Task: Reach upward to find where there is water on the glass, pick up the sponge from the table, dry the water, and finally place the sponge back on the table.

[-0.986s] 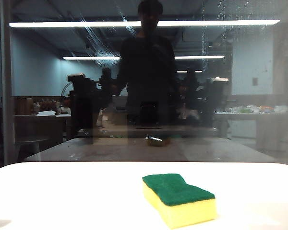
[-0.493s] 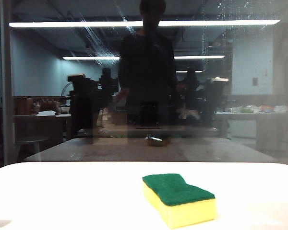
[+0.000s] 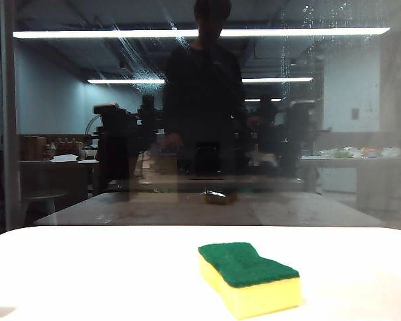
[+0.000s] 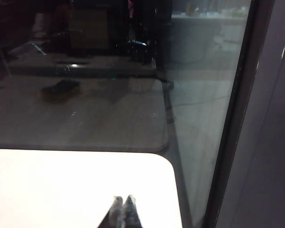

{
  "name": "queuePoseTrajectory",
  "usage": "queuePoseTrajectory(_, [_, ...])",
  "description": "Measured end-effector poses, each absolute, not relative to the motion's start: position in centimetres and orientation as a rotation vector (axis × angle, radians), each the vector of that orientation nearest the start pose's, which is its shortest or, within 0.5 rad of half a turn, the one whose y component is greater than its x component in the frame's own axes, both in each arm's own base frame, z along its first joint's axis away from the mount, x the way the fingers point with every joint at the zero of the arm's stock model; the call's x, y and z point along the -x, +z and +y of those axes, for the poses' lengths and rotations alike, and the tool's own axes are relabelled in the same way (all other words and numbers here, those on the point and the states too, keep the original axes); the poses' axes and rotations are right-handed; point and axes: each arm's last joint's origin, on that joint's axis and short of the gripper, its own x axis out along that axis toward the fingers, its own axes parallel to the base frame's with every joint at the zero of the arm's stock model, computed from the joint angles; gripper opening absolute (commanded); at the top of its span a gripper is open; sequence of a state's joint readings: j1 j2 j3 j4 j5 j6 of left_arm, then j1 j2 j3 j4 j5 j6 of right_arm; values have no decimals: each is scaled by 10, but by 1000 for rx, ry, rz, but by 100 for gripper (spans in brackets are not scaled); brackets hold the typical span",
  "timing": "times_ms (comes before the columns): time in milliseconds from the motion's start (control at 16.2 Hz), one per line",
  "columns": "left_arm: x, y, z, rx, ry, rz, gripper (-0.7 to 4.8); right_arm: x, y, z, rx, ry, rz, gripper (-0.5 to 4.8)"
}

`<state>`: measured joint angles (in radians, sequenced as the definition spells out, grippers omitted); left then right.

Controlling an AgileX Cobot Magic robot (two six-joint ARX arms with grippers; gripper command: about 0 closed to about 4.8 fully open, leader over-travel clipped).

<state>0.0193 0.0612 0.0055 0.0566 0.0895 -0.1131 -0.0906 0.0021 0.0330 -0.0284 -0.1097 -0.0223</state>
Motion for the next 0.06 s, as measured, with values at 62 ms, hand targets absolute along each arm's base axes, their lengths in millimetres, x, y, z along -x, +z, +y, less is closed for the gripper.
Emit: queuePoseTrajectory(62, [-101, 166, -1, 113, -70, 3, -6, -95, 172, -5, 25, 19, -4, -5])
